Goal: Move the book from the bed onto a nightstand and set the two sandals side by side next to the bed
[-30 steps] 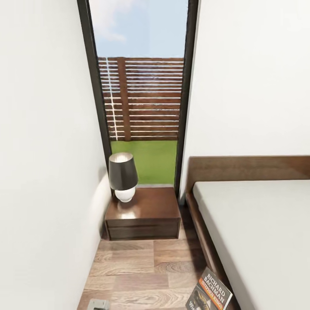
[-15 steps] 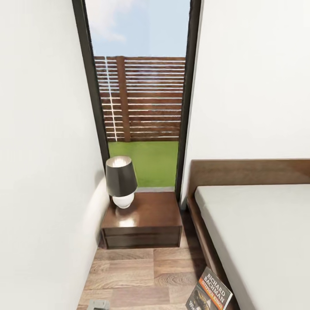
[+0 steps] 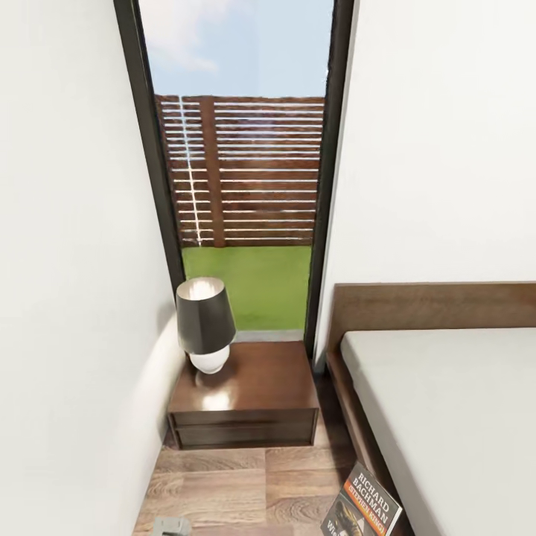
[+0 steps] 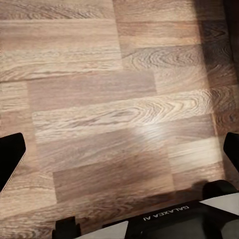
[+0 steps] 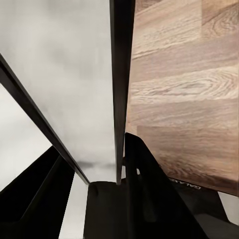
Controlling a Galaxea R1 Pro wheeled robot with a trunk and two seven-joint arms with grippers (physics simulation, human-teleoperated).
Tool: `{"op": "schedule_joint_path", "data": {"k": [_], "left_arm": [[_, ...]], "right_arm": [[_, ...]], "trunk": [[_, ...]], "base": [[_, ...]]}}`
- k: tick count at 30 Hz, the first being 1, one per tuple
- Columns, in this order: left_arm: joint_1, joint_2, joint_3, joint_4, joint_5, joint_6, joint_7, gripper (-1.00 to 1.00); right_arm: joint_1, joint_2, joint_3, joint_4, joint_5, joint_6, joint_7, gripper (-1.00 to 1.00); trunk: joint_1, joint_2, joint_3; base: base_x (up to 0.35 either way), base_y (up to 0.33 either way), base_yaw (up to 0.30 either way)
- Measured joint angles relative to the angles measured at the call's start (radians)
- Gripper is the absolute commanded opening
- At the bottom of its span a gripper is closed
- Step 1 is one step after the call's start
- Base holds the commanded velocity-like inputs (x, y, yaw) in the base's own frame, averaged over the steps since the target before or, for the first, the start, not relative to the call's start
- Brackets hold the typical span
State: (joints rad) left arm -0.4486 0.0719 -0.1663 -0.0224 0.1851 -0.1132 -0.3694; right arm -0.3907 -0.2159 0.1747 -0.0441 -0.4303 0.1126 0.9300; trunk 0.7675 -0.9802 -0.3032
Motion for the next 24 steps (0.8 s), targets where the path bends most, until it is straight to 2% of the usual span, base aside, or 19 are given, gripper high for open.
{"op": "schedule_joint_path", "data": {"k": [24], "left_arm": [[0.000, 0.000, 0.000, 0.000, 0.000, 0.000, 0.000, 1.00]], "right_arm": [[0.000, 0.000, 0.002, 0.000, 0.001, 0.000, 0.000, -1.00]], "trunk": [[0.000, 0.000, 0.000]], "base": [[0.317, 0.000, 0.000]]}}
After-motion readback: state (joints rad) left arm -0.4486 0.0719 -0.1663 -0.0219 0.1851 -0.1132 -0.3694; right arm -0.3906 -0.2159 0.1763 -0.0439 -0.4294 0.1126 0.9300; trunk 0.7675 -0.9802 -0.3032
